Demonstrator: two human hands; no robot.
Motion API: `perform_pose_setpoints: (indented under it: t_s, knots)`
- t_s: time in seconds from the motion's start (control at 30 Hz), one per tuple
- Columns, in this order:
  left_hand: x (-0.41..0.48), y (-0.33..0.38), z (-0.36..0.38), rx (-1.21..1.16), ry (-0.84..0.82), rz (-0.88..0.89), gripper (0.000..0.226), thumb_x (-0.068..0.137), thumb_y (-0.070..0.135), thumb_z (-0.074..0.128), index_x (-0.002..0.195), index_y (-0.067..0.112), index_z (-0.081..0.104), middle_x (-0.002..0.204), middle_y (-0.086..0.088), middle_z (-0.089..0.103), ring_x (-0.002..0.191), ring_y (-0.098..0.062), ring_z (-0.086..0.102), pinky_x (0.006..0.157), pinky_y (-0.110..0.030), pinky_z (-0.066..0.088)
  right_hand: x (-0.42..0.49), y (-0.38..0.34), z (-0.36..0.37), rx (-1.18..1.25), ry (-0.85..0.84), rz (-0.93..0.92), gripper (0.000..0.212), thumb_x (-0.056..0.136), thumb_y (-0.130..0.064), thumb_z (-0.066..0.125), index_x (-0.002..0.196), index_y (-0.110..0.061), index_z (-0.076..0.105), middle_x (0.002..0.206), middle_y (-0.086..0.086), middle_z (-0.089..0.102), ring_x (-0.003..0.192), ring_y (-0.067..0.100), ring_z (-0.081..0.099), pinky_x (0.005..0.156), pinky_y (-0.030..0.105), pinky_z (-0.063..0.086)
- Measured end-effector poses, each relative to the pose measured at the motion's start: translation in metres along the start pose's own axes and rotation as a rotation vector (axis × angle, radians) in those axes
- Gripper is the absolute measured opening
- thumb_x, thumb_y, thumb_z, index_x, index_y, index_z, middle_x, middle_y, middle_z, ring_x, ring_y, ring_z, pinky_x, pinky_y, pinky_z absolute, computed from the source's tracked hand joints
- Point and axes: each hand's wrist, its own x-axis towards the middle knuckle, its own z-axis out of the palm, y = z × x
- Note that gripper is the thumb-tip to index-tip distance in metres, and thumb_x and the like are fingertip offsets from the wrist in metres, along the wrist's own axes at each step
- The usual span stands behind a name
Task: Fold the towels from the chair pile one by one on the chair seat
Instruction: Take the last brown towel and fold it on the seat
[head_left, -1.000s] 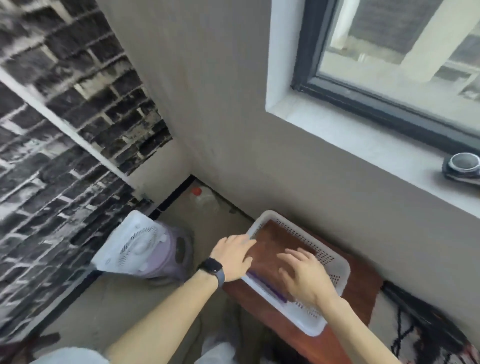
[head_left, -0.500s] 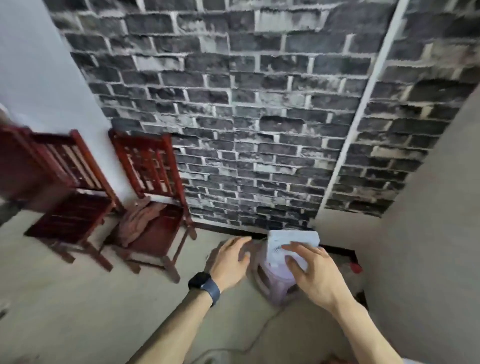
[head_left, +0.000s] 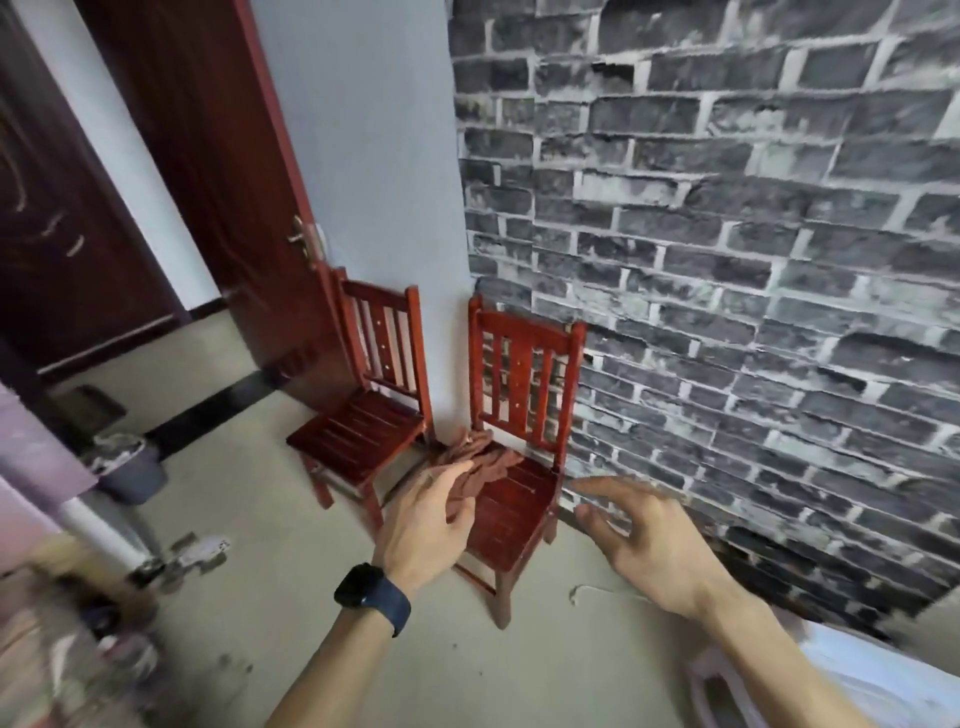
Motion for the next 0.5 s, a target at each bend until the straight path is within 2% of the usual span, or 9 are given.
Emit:
perform_pose_setpoints:
  t_s: [0.07, 0.17, 0.27, 0.33, 0.43, 0.5]
  knots:
    - [0.018, -0.027, -0.016, 0.016, -0.002, -0.014, 0.044, 0.093, 0.032, 0.058, 0.137, 0.029, 0.053, 0.134, 0.005, 0.059, 0.127, -0.015, 0.051, 0.103, -0.026, 0.041, 0.029, -0.013, 0.026, 0.025, -0.032, 0.007, 0.027, 0.096, -0.045, 0.057, 0.122, -0.041, 0.065, 0.122, -0.023, 0.064, 0.104, -0.002, 0.061, 0.093, 0.013, 0.046]
    - [0.043, -0.062, -0.032, 0.029, -0.022, -0.047, 0.045, 0.096, 0.034, 0.055, 0.140, 0.031, 0.048, 0.138, 0.006, 0.055, 0.128, -0.013, 0.049, 0.102, -0.024, 0.040, 0.067, -0.027, 0.062, 0.038, -0.078, 0.004, 0.027, 0.096, -0.042, 0.059, 0.122, -0.039, 0.066, 0.121, -0.024, 0.064, 0.108, -0.004, 0.059, 0.092, 0.007, 0.042]
    - [0.073, -0.099, -0.038, 0.019, -0.032, -0.096, 0.046, 0.095, 0.035, 0.055, 0.140, 0.032, 0.047, 0.138, 0.005, 0.054, 0.128, -0.014, 0.048, 0.104, -0.029, 0.044, 0.107, -0.037, 0.094, 0.049, -0.118, 0.007, 0.026, 0.096, -0.038, 0.062, 0.121, -0.039, 0.066, 0.120, -0.025, 0.064, 0.112, -0.006, 0.056, 0.095, 0.006, 0.038]
    - [0.093, -0.124, -0.036, 0.030, -0.053, -0.124, 0.046, 0.095, 0.035, 0.055, 0.140, 0.030, 0.047, 0.135, 0.003, 0.057, 0.126, -0.015, 0.050, 0.102, -0.034, 0.046, 0.133, -0.038, 0.114, 0.068, -0.160, 0.025, 0.025, 0.095, -0.035, 0.063, 0.119, -0.041, 0.066, 0.116, -0.033, 0.062, 0.110, -0.012, 0.055, 0.095, 0.005, 0.038]
    - [0.123, -0.164, -0.024, 0.039, -0.118, -0.172, 0.045, 0.096, 0.034, 0.052, 0.140, 0.029, 0.047, 0.130, 0.003, 0.060, 0.117, -0.014, 0.054, 0.098, -0.033, 0.048, 0.173, -0.031, 0.144, 0.106, -0.215, 0.049, 0.026, 0.095, -0.028, 0.065, 0.107, -0.051, 0.065, 0.102, -0.047, 0.053, 0.099, -0.023, 0.052, 0.086, 0.002, 0.039]
    - [0.146, -0.194, -0.012, 0.058, -0.164, -0.201, 0.046, 0.096, 0.035, 0.050, 0.142, 0.031, 0.045, 0.132, 0.004, 0.058, 0.118, -0.014, 0.054, 0.099, -0.033, 0.047, 0.205, -0.020, 0.167, 0.116, -0.251, 0.063, 0.036, 0.095, -0.026, 0.066, 0.103, -0.059, 0.055, 0.099, -0.048, 0.049, 0.094, -0.025, 0.052, 0.079, 0.000, 0.038]
